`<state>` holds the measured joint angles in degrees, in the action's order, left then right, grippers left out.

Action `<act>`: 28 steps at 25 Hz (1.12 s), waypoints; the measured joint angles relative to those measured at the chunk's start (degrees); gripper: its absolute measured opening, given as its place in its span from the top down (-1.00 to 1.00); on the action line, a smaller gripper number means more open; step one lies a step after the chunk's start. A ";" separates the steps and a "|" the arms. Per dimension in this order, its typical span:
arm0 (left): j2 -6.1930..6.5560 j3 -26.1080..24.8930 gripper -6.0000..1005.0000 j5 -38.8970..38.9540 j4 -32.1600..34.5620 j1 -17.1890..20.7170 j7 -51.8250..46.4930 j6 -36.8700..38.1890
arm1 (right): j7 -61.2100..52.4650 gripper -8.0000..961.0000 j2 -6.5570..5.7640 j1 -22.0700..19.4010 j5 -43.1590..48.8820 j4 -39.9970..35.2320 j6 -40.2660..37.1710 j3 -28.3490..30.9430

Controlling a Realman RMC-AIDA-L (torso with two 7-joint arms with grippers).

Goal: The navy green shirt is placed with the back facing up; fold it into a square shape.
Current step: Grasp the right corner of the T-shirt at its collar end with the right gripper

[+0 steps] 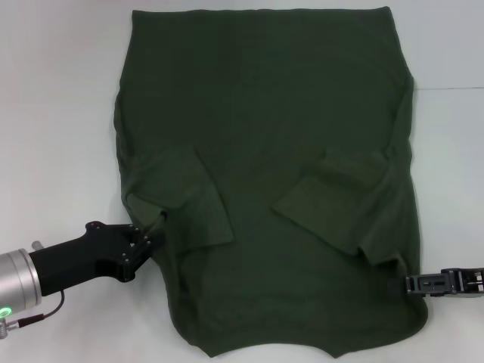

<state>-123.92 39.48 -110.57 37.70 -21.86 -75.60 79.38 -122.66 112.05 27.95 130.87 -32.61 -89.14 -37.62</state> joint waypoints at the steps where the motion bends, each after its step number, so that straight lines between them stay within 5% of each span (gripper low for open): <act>1: 0.00 -0.01 0.89 0.00 0.00 0.00 0.02 -0.02 | 0.07 -0.90 0.06 0.09 -0.06 0.00 -0.16 0.00; 11: 0.00 -0.02 0.90 0.00 -0.09 -0.03 0.52 -0.40 | 0.58 -0.90 0.54 1.14 -0.11 -0.21 -0.40 0.39; 28: -0.10 -0.12 0.89 0.00 -0.17 -0.28 0.67 -0.36 | -0.54 -0.90 -2.22 -1.28 0.02 -0.23 1.69 4.65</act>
<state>-124.02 39.37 -110.57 37.53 -22.14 -74.93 79.01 -123.20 109.82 26.67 130.89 -32.84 -87.45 -32.97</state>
